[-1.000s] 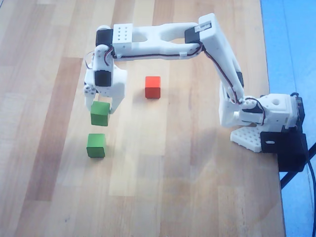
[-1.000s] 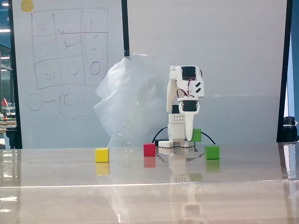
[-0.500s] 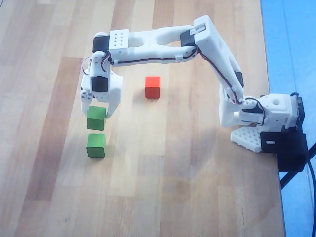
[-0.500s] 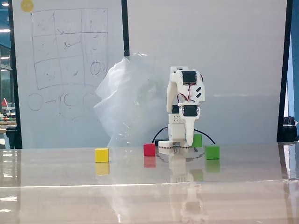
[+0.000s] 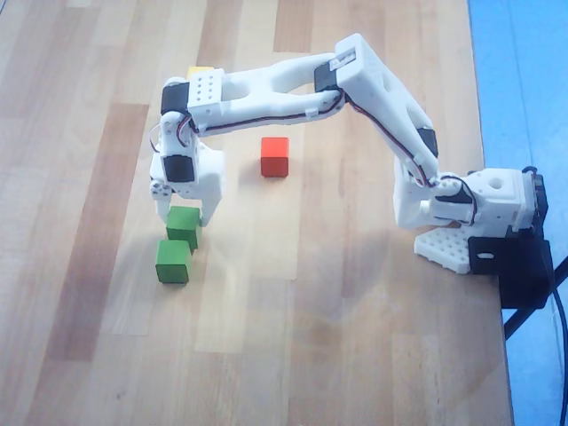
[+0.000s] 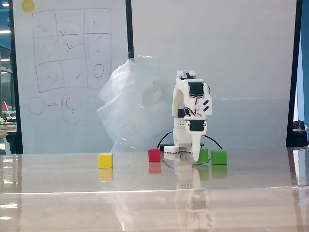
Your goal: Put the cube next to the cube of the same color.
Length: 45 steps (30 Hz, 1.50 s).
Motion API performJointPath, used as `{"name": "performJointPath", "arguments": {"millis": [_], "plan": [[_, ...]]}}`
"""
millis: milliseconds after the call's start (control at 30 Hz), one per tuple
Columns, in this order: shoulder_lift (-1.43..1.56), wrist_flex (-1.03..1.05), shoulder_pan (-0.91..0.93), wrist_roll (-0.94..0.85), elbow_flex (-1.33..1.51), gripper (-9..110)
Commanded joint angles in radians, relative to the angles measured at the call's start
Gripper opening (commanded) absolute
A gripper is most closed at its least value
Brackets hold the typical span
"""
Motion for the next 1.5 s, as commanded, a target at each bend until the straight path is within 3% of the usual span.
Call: {"name": "performJointPath", "arguments": {"millis": [0,333,500,867,1233,1333,1467], "plan": [[0.035,-0.017,-0.011,0.0,-0.089,2],[0.055,0.002,-0.041,0.002,-0.101,33],[0.077,0.003,-0.046,0.002,-0.104,41],[0.318,0.074,-0.017,-0.002,-0.104,38],[0.706,0.307,0.067,-0.002,-0.067,37],[0.822,0.342,0.107,-0.002,0.035,29],[1.055,0.253,0.135,-0.046,0.316,8]]}}
